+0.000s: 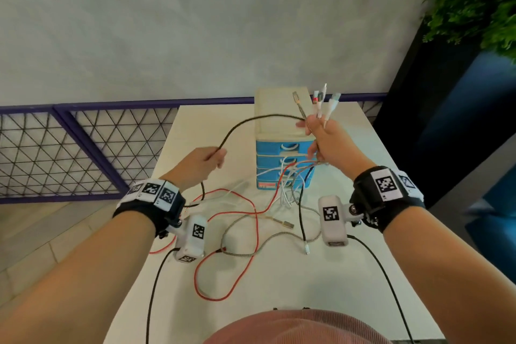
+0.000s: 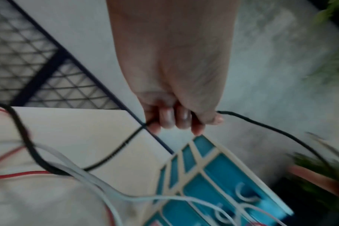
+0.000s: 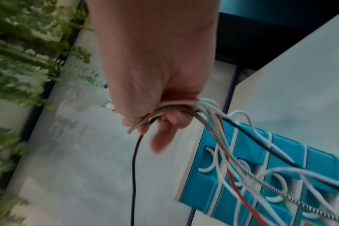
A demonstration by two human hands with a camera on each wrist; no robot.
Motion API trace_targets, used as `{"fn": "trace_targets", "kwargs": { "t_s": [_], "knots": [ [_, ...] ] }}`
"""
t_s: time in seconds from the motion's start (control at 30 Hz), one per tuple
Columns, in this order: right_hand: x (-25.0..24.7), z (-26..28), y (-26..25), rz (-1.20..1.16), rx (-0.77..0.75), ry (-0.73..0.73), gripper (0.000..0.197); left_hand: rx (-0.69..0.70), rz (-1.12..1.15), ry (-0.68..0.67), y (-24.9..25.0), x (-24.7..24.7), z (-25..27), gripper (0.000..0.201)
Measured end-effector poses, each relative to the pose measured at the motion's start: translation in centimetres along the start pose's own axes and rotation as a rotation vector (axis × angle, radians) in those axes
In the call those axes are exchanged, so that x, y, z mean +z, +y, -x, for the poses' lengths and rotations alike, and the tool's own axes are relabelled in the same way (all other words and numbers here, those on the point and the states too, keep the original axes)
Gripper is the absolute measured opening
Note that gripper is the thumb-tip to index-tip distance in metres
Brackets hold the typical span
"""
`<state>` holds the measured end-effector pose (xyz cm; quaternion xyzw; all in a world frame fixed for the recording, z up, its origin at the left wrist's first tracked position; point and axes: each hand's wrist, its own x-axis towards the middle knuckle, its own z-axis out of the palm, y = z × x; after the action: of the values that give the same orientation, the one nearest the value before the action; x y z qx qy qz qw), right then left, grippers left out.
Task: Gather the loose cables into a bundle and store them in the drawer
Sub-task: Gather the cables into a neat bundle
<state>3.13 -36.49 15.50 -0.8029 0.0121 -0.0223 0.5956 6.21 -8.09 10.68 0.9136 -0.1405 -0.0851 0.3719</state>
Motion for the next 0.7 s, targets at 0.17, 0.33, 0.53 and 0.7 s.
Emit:
{"fn": "trace_targets", "kwargs": {
  "t_s": [0.17,0.33,0.53,0.7],
  "knots": [
    [3.1,0.8,-1.4,0.178,-0.161,0.203,0.02,0.14,-0.4,-0.133,6.3,1.6,-1.5,0.041],
    [4.4,1.7,-2.6,0.386,-0.288,0.127,0.029,0.203,-0.455,-0.263,9.2,1.7,-1.6,0.039],
    [4.5,2.2,-3.0,0.605,-0.321,-0.064,0.036,0.306,-0.331,-0.265,9.8,0.9,-1.0,0.026],
    [4.4,2.0,-3.1,0.76,-0.313,-0.042,0.036,0.264,-0.069,-0.156,9.2,-0.2,-1.0,0.031]
  ]
}}
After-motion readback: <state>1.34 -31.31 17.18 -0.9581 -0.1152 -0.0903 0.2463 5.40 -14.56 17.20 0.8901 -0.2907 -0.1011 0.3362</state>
